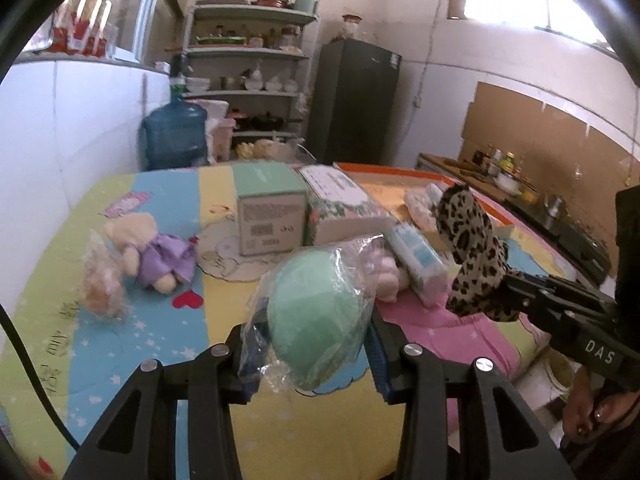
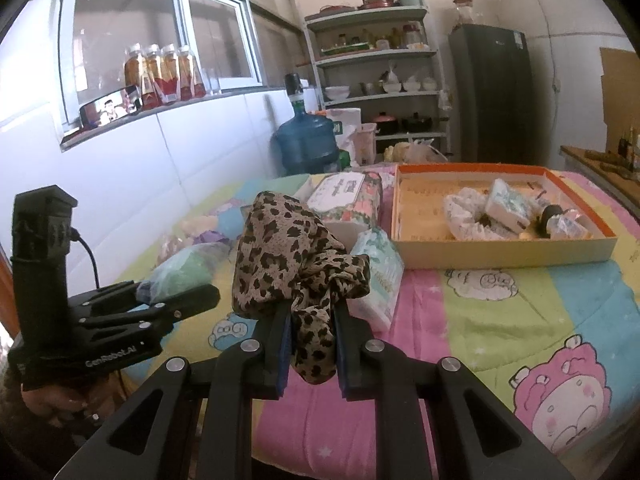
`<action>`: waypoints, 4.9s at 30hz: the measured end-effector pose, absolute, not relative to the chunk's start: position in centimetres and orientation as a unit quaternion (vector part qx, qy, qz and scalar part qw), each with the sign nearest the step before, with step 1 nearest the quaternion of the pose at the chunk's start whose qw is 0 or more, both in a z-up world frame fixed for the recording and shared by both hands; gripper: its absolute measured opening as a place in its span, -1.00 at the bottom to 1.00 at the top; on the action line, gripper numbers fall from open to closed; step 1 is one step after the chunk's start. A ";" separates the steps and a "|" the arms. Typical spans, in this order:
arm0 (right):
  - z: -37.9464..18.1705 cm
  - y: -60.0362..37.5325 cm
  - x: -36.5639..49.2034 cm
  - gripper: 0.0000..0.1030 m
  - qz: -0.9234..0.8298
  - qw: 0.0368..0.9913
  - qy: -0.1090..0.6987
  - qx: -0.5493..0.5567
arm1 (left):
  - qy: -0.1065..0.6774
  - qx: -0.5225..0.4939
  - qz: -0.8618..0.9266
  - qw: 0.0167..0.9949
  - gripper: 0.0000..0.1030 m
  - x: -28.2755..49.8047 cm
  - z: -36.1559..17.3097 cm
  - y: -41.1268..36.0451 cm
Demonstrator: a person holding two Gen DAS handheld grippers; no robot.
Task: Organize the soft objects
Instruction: 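Carry the green ball and leopard cloth over the cardboard tray, then open the left tool over the tray while the right tool releases the cloth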
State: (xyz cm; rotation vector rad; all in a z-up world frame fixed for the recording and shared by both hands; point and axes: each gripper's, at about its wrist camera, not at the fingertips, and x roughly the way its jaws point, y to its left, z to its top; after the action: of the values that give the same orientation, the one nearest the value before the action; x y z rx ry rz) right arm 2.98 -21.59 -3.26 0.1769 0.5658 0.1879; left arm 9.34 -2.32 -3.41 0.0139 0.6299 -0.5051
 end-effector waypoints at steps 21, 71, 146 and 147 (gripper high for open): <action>-0.5 -24.4 2.9 -0.65 0.083 0.965 0.238 0.077 | 0.269 0.003 -0.182 0.946 -0.15 8.6 0.4 -4.7; -2.1 -45.7 4.5 -0.63 -0.042 0.965 0.209 0.154 | 0.273 -0.001 -0.241 0.931 -0.15 14.6 0.0 -25.7; -1.8 -42.7 14.1 0.49 -0.029 0.957 0.260 0.125 | 0.254 -0.058 -0.204 0.944 0.76 16.4 0.3 -19.0; -1.7 -42.5 13.9 0.49 -0.029 0.958 0.258 0.124 | 0.252 -0.059 -0.203 0.944 0.76 16.3 0.4 -18.7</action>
State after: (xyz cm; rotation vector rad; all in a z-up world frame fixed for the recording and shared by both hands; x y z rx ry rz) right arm 13.90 -42.51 -1.66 0.2525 0.5228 -0.0580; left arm 16.25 -18.71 0.41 -0.1212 0.5144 -0.4136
